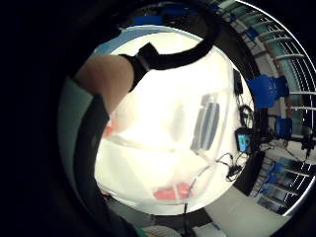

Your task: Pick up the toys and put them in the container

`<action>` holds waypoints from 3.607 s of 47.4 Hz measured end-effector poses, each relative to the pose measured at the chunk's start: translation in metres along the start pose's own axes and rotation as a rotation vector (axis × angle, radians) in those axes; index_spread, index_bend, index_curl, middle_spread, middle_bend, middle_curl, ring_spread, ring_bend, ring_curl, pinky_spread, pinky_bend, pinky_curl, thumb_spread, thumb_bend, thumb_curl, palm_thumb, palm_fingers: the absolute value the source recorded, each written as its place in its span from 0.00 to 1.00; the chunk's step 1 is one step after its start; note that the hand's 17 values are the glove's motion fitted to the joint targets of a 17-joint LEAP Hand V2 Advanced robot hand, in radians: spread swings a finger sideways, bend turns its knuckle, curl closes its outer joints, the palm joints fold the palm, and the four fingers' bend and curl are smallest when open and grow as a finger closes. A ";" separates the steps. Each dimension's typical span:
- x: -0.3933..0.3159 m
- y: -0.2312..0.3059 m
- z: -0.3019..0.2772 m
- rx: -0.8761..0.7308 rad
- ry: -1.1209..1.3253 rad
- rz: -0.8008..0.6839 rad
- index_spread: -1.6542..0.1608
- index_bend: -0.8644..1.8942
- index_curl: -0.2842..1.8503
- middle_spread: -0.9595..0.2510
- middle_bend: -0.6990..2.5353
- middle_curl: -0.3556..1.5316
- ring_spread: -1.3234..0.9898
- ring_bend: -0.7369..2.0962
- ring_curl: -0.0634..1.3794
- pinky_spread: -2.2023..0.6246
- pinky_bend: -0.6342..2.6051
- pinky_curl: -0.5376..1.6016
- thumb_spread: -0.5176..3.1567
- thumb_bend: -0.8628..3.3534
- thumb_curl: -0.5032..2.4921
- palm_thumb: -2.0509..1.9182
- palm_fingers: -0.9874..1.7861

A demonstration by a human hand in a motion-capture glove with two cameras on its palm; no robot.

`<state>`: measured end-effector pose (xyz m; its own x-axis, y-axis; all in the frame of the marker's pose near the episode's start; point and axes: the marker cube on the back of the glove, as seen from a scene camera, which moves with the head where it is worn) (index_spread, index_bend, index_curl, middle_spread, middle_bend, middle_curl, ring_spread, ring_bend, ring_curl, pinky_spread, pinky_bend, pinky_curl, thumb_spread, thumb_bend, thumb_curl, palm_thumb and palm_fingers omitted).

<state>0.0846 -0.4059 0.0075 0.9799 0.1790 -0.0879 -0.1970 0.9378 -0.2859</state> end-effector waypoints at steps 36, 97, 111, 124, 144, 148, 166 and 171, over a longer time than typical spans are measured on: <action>0.145 0.286 0.053 0.104 0.020 0.061 0.70 0.37 0.30 0.64 0.27 0.37 0.49 0.48 0.29 0.79 0.54 0.42 0.52 0.20 0.32 0.53 0.34; 0.116 0.231 0.009 0.308 0.132 -0.001 0.66 0.48 0.43 0.52 0.49 0.58 0.33 0.65 0.46 0.63 0.49 0.45 0.37 0.25 0.46 0.69 0.63; 0.109 0.129 -0.055 0.271 0.213 -0.117 0.65 0.49 0.50 0.53 0.49 0.61 0.32 0.66 0.50 0.63 0.50 0.47 0.32 0.24 0.51 0.69 0.60; 0.031 -0.001 -0.014 0.122 0.162 -0.013 0.64 0.47 0.54 0.53 0.49 0.63 0.32 0.66 0.52 0.63 0.52 0.48 0.30 0.24 0.54 0.69 0.57; 0.045 0.009 -0.001 -0.031 0.061 -0.021 0.67 0.34 0.47 0.59 0.32 0.52 0.42 0.48 0.43 0.74 0.53 0.47 0.42 0.19 0.46 0.57 0.22; 0.050 0.020 -0.003 -0.022 0.054 -0.019 0.68 0.34 0.43 0.61 0.29 0.49 0.45 0.44 0.39 0.76 0.51 0.46 0.45 0.19 0.43 0.55 0.24; 0.132 0.188 -0.006 0.070 0.066 0.056 0.70 0.36 0.33 0.64 0.26 0.43 0.50 0.38 0.33 0.79 0.46 0.42 0.50 0.20 0.35 0.53 0.30; 0.134 0.217 -0.001 0.095 0.057 0.095 0.70 0.36 0.32 0.64 0.26 0.41 0.51 0.38 0.33 0.80 0.45 0.41 0.51 0.20 0.33 0.53 0.31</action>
<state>0.1733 -0.1792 -0.0674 0.9532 0.2536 -0.1647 -0.2821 0.9419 -0.1821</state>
